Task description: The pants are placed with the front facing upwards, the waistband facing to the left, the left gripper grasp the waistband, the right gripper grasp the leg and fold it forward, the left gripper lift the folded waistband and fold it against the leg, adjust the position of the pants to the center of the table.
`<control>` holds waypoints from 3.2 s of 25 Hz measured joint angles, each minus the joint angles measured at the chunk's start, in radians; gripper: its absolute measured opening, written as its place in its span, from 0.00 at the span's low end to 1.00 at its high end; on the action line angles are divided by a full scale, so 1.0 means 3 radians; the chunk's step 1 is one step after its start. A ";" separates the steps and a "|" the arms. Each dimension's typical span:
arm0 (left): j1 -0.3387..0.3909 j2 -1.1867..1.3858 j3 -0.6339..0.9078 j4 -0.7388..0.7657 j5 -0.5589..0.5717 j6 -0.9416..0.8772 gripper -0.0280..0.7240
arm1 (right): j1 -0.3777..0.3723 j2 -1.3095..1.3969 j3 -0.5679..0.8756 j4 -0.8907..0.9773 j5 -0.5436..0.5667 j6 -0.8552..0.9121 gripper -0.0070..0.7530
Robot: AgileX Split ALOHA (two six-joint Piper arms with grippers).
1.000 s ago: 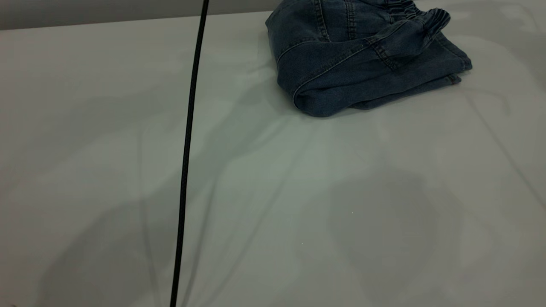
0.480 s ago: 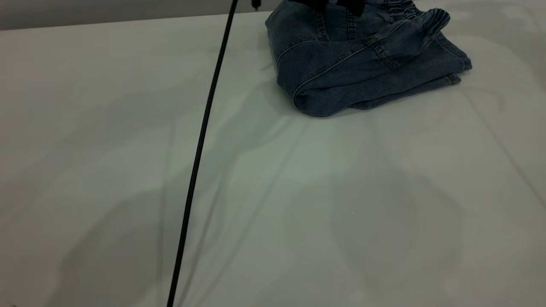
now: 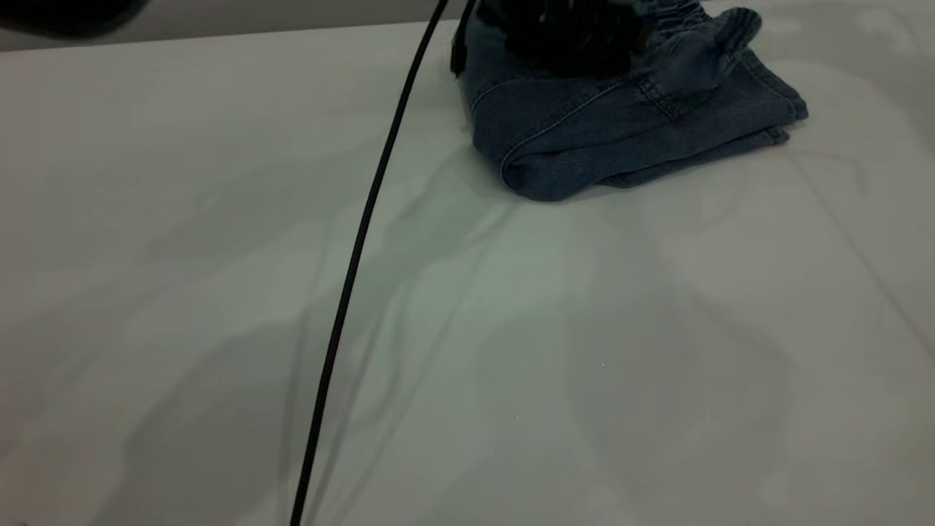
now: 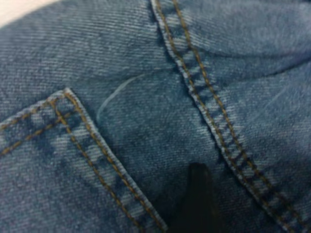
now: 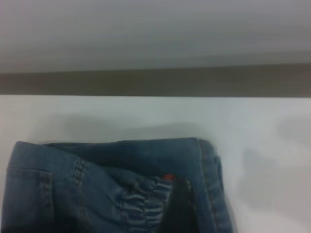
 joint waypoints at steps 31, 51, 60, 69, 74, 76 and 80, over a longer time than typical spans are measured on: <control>0.0002 -0.0203 -0.0332 0.0417 0.2436 0.0873 0.66 | -0.0003 0.0000 0.0000 -0.0006 0.0003 -0.0055 0.73; -0.0001 0.0167 -0.0630 -0.0095 0.1275 0.0598 0.66 | -0.0003 0.0000 0.0000 0.0036 0.0000 -0.0055 0.73; -0.0001 0.0262 -0.0639 -0.0117 0.1721 0.0709 0.65 | -0.0003 0.0000 0.0000 0.0043 0.0000 -0.0062 0.73; -0.0001 0.0255 -0.0671 -0.0120 0.2501 0.1148 0.65 | -0.0003 0.0000 0.0000 0.0043 0.0000 -0.0066 0.72; -0.0004 0.0252 -0.0665 0.0000 0.2537 0.1719 0.65 | -0.0003 0.0000 0.0000 0.0043 0.0000 -0.0068 0.72; -0.0010 0.0252 -0.0665 0.0071 0.2545 0.1948 0.65 | -0.0003 0.0000 0.0000 0.0043 0.0000 -0.0065 0.72; -0.0010 0.0252 -0.0665 0.0329 0.2545 0.2108 0.65 | -0.0003 0.0000 0.0000 0.0043 0.0000 -0.0065 0.72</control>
